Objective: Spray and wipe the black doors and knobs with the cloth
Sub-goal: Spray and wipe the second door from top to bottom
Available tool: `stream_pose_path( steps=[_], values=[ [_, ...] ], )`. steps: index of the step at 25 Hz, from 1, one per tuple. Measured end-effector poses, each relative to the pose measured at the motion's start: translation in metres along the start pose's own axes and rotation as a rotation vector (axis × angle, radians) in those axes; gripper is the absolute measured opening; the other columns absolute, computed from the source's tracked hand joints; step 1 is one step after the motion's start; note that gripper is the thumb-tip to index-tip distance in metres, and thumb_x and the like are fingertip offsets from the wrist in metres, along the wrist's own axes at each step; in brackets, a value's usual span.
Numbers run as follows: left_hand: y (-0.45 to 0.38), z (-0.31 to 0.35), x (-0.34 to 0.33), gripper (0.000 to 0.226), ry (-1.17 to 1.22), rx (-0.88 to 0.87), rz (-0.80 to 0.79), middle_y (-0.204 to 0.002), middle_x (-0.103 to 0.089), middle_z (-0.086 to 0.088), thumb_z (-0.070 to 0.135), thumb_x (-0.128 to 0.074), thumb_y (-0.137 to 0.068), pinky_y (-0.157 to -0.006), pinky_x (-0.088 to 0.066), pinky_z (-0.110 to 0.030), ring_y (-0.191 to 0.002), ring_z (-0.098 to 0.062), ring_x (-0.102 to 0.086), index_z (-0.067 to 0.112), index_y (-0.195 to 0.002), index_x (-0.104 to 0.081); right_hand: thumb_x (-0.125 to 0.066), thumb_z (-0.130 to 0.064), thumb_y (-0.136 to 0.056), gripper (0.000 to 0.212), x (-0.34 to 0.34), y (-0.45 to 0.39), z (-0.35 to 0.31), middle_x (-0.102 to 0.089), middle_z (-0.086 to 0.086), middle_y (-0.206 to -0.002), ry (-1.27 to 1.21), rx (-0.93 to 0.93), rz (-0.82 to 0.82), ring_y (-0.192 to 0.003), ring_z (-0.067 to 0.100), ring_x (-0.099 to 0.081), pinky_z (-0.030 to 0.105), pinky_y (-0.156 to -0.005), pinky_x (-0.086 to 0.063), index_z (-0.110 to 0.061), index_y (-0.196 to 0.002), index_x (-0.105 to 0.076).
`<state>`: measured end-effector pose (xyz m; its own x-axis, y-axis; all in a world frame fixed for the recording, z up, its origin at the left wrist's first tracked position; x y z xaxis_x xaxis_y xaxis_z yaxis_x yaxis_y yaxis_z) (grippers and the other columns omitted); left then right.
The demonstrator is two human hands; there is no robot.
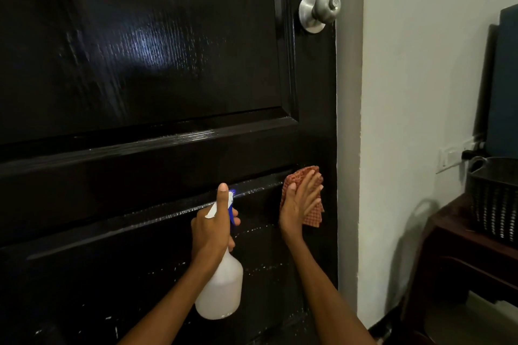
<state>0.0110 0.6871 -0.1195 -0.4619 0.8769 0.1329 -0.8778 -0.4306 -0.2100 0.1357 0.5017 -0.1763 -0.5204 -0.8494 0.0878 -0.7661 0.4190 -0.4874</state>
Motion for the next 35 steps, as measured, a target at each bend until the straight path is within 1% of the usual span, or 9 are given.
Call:
stream_pose_path(
  steps=[5, 10, 12, 17, 21, 25, 30, 33, 35],
  values=[
    [0.015, -0.014, 0.031, 0.075, -0.046, -0.06, 0.01, -0.076, -0.073, -0.006, 0.074, -0.03, -0.082, -0.038, -0.044, -0.023, -0.037, -0.016, -0.054, 0.01, -0.085, -0.07, -0.017, -0.059, -0.105, 0.069, -0.021, 0.018, -0.038, 0.029, -0.015, -0.167, 0.144, 0.244, -0.035, -0.156, 0.013, 0.025, 0.032, -0.123, 0.022, -0.033, -0.162, 0.013],
    [0.031, -0.032, 0.04, 0.076, -0.028, -0.027, 0.01, -0.076, -0.073, -0.007, 0.075, -0.03, -0.081, -0.039, -0.045, -0.024, -0.037, -0.018, -0.054, 0.011, -0.085, -0.071, -0.02, -0.049, -0.111, 0.061, -0.043, 0.061, -0.031, 0.01, -0.009, -0.173, 0.414, 0.719, -0.257, -0.16, 0.023, 0.008, 0.041, -0.128, 0.009, -0.03, -0.165, 0.001],
    [0.029, -0.025, 0.032, 0.076, -0.003, -0.021, -0.006, -0.076, -0.074, -0.007, 0.075, -0.031, -0.082, -0.04, -0.046, -0.028, -0.037, -0.02, -0.055, 0.01, -0.085, -0.071, -0.022, -0.047, -0.111, 0.06, -0.035, 0.045, -0.024, 0.009, -0.011, -0.173, 0.477, 0.786, -0.299, -0.16, 0.021, 0.007, 0.041, -0.128, 0.008, -0.033, -0.165, -0.001],
    [0.027, -0.01, 0.014, 0.073, 0.042, -0.027, -0.061, -0.078, -0.074, -0.008, 0.073, -0.036, -0.082, -0.036, -0.044, -0.024, -0.035, -0.016, -0.053, 0.009, -0.088, -0.071, -0.012, -0.054, -0.108, 0.063, 0.015, -0.013, 0.012, 0.025, -0.01, -0.17, 0.35, 0.297, -0.078, -0.157, 0.02, 0.024, 0.047, -0.128, 0.012, -0.035, -0.161, 0.016],
    [0.028, -0.012, 0.011, 0.073, 0.051, -0.017, -0.079, -0.076, -0.075, -0.007, 0.072, -0.038, -0.085, -0.037, -0.044, -0.026, -0.035, -0.02, -0.051, 0.007, -0.083, -0.071, -0.016, -0.055, -0.107, 0.068, 0.023, -0.04, -0.009, 0.027, -0.007, -0.167, 0.231, 0.101, 0.063, -0.156, 0.023, 0.023, 0.05, -0.127, 0.011, -0.03, -0.161, 0.017],
    [0.029, -0.02, 0.013, 0.076, 0.032, 0.003, -0.107, -0.077, -0.075, -0.007, 0.074, -0.036, -0.083, -0.038, -0.044, -0.026, -0.036, -0.019, -0.052, 0.007, -0.083, -0.071, -0.022, -0.059, -0.106, 0.072, 0.022, -0.03, 0.019, 0.028, -0.011, -0.166, 0.208, 0.083, 0.038, -0.154, 0.02, 0.024, 0.045, -0.124, 0.016, -0.033, -0.161, 0.017],
    [0.034, -0.027, 0.021, 0.077, 0.003, 0.003, -0.093, -0.079, -0.074, -0.007, 0.076, -0.033, -0.08, -0.039, -0.045, -0.026, -0.037, -0.017, -0.052, 0.008, -0.084, -0.071, -0.024, -0.054, -0.109, 0.069, 0.004, 0.049, 0.1, 0.027, -0.001, -0.169, 0.089, -0.293, -0.007, -0.158, 0.033, 0.017, 0.048, -0.124, 0.014, -0.037, -0.152, 0.027],
    [0.034, -0.031, 0.036, 0.076, 0.021, 0.003, -0.048, -0.078, -0.074, -0.007, 0.075, -0.034, -0.085, -0.041, -0.046, -0.028, -0.039, -0.02, -0.053, 0.008, -0.084, -0.071, -0.023, -0.052, -0.11, 0.072, -0.005, 0.047, 0.075, 0.023, 0.005, -0.171, -0.008, -0.439, 0.016, -0.157, 0.036, 0.017, 0.053, -0.126, 0.01, -0.025, -0.159, 0.022],
    [0.032, -0.031, 0.05, 0.072, 0.031, -0.01, -0.022, -0.077, -0.075, -0.006, 0.071, -0.035, -0.091, -0.043, -0.047, -0.03, -0.04, -0.024, -0.055, 0.009, -0.083, -0.071, -0.016, -0.061, -0.103, 0.073, -0.008, 0.039, 0.042, 0.025, 0.002, -0.17, 0.02, -0.353, 0.032, -0.157, 0.034, 0.019, 0.053, -0.126, 0.012, -0.029, -0.155, 0.024]
  ],
)
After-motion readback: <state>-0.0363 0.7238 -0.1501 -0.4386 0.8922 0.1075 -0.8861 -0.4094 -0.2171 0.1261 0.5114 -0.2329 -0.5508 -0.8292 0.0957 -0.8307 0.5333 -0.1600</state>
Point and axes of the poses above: each hand's wrist, its own y-axis away from the middle knuckle, its own x-axis out of the back of the hand, z = x × y, the point moved 5 cm from there along -y, towards the middle knuckle
